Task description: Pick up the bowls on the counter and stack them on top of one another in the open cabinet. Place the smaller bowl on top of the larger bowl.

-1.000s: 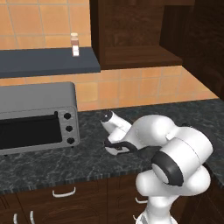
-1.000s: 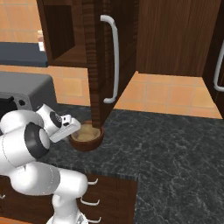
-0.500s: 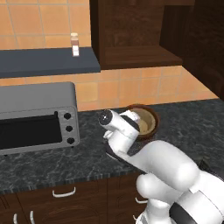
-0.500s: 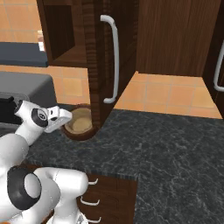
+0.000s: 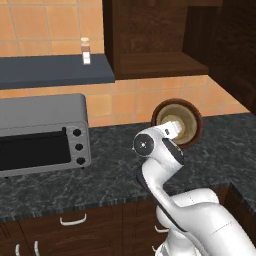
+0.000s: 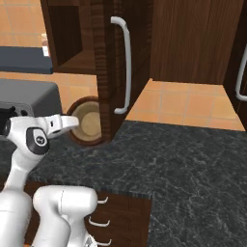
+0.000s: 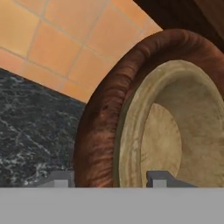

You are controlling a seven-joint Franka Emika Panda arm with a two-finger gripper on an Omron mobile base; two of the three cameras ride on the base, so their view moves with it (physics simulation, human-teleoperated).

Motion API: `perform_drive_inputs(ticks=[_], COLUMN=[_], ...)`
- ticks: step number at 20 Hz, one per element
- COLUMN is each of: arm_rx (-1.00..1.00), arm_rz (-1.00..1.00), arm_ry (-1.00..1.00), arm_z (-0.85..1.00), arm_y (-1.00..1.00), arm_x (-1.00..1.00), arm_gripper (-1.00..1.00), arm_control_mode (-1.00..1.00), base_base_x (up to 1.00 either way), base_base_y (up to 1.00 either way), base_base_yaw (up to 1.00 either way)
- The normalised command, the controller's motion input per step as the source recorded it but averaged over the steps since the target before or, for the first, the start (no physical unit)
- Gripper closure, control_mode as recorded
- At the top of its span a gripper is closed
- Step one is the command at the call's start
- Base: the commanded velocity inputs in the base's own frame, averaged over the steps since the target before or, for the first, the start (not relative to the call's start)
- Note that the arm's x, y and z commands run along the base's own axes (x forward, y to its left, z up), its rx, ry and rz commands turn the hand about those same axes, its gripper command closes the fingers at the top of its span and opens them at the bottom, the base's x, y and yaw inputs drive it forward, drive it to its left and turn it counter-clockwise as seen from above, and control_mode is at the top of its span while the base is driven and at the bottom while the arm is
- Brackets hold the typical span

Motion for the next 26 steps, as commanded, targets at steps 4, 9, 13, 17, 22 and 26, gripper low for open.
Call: perform_drive_inputs(ticks=[4,9,13,17,22,26], arm_rx=[0.00,0.00,0.00,-0.01,-0.06,-0.09], arm_rz=[0.00,0.00,0.00,0.02,0.10,0.20], arm_ry=[-0.17,-0.14,-0.07,0.00,0.06,0.14], arm_z=[1.00,1.00,1.00,1.00,1.00,0.95], arm_y=[-0.03,0.00,0.00,0.00,0.00,0.01], arm_x=[-0.41,-0.21,-0.01,0.02,0.22,0.43], arm_gripper=[1.00,1.00,1.00,1.00,1.00,1.00], arm_control_mode=[-1.00,-1.00,-1.00,-1.00,-1.00,-1.00], base_base_x=[0.00,0.00,0.00,0.00,0.00,0.00], base_base_y=[0.00,0.00,0.00,0.00,0.00,0.00], base_base_yaw=[0.00,0.00,0.00,0.00,0.00,0.00])
